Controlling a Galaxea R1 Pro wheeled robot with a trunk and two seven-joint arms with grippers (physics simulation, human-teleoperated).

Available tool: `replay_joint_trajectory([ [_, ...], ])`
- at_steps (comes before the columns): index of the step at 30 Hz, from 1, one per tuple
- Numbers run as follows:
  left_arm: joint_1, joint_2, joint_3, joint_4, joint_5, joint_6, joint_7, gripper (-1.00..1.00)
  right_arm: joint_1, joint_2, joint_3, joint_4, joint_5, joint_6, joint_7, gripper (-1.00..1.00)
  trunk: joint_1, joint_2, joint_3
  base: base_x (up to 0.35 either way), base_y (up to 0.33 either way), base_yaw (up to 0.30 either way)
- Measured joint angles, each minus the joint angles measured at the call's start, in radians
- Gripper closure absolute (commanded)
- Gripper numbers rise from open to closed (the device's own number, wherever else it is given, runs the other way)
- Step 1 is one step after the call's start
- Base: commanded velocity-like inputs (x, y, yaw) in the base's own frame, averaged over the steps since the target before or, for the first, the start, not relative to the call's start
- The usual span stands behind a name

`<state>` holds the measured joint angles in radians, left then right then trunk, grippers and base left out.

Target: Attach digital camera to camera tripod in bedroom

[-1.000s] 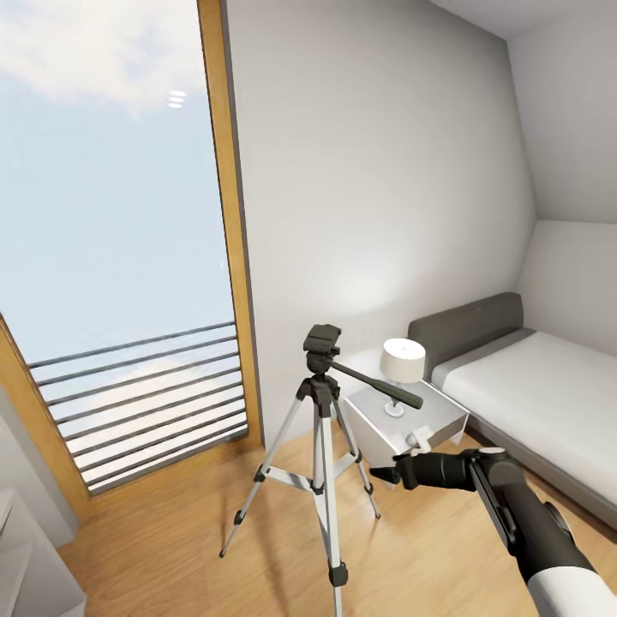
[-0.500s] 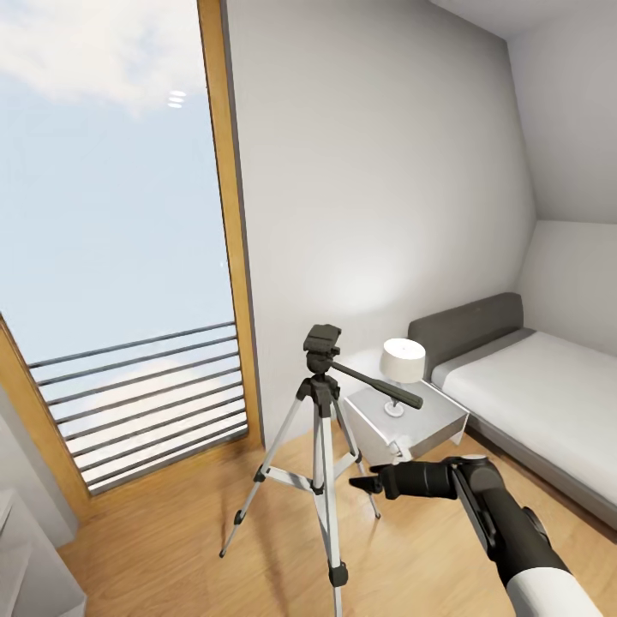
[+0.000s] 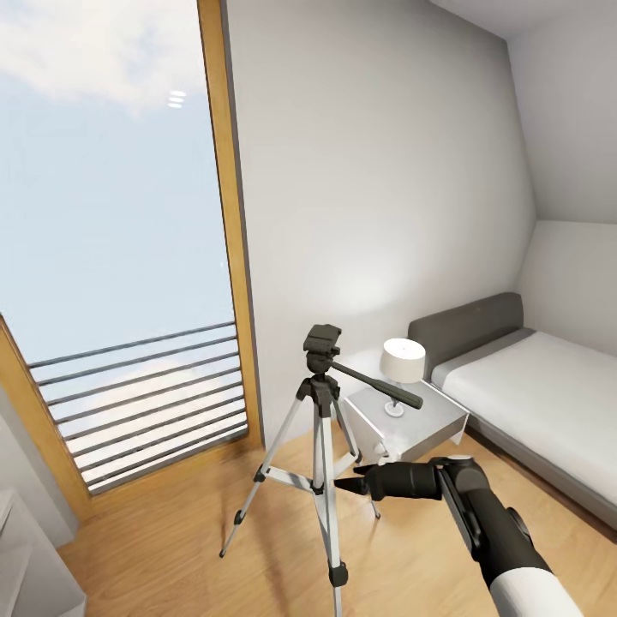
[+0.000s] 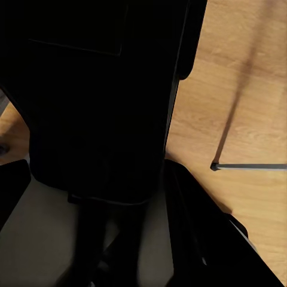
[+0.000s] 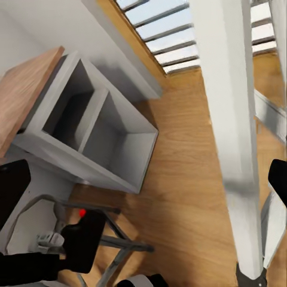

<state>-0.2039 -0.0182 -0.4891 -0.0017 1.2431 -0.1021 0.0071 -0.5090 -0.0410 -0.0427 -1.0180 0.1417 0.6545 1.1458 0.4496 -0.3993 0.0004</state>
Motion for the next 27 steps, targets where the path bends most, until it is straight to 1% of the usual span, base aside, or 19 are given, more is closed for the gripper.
replay_joint_trajectory([
  [1, 0.000, 0.000, 0.000, 0.000, 0.000, 0.000, 0.000, 1.00, 0.000, 0.009, 0.000, 0.000, 0.000, 0.000, -0.002, -1.00, 0.000, 0.000, 0.000, 0.000, 0.000, 0.000],
  [7, 0.000, 0.000, 0.000, 0.000, 0.000, 0.000, 0.000, 1.00, 0.000, 0.025, 0.000, 0.004, 0.000, 0.001, -0.018, -1.00, 0.000, 0.000, 0.000, 0.000, 0.000, 0.000],
  [9, 0.000, 0.000, -0.001, 0.000, 0.000, 0.000, 0.000, 1.00, 0.000, 0.039, 0.000, 0.010, 0.000, 0.000, -0.039, -1.00, 0.000, 0.000, 0.000, 0.000, 0.000, 0.000],
  [10, 0.000, -0.001, -0.001, 0.000, 0.000, 0.000, -0.001, 1.00, 0.000, 0.083, 0.001, 0.015, -0.005, -0.014, -0.094, -1.00, 0.000, 0.000, 0.000, 0.000, 0.000, 0.000],
  [12, 0.000, -0.001, -0.001, 0.000, 0.000, 0.000, -0.001, 1.00, 0.000, 0.113, 0.000, 0.016, -0.007, -0.034, -0.130, -1.00, 0.000, 0.000, 0.000, 0.000, 0.000, 0.000],
  [14, 0.000, -0.001, -0.001, 0.000, 0.000, 0.000, 0.000, 1.00, 0.000, 0.136, -0.001, 0.018, -0.009, -0.059, -0.164, -1.00, 0.000, 0.000, 0.000, 0.000, 0.000, 0.000],
  [15, 0.000, -0.001, -0.001, 0.000, 0.000, 0.000, 0.000, 1.00, 0.000, 0.151, -0.001, 0.021, -0.010, -0.083, -0.190, -1.00, 0.000, 0.000, 0.000, 0.000, 0.000, 0.000],
  [17, 0.000, -0.001, -0.001, 0.000, 0.000, 0.000, -0.001, 1.00, 0.000, 0.161, -0.001, 0.027, -0.011, -0.106, -0.209, -1.00, 0.000, 0.000, 0.000, 0.000, 0.000, 0.000],
  [21, 0.000, -0.002, -0.001, 0.000, -0.001, 0.000, -0.001, 1.00, 0.000, 0.174, -0.002, 0.052, -0.015, -0.136, -0.233, -1.00, 0.000, 0.000, 0.000, 0.000, 0.000, 0.000],
  [27, 0.000, -0.002, -0.001, 0.000, -0.002, 0.000, -0.001, 1.00, 0.001, 0.180, -0.005, 0.072, -0.015, -0.155, -0.248, -1.00, 0.000, 0.000, 0.000, 0.000, 0.000, 0.000],
])
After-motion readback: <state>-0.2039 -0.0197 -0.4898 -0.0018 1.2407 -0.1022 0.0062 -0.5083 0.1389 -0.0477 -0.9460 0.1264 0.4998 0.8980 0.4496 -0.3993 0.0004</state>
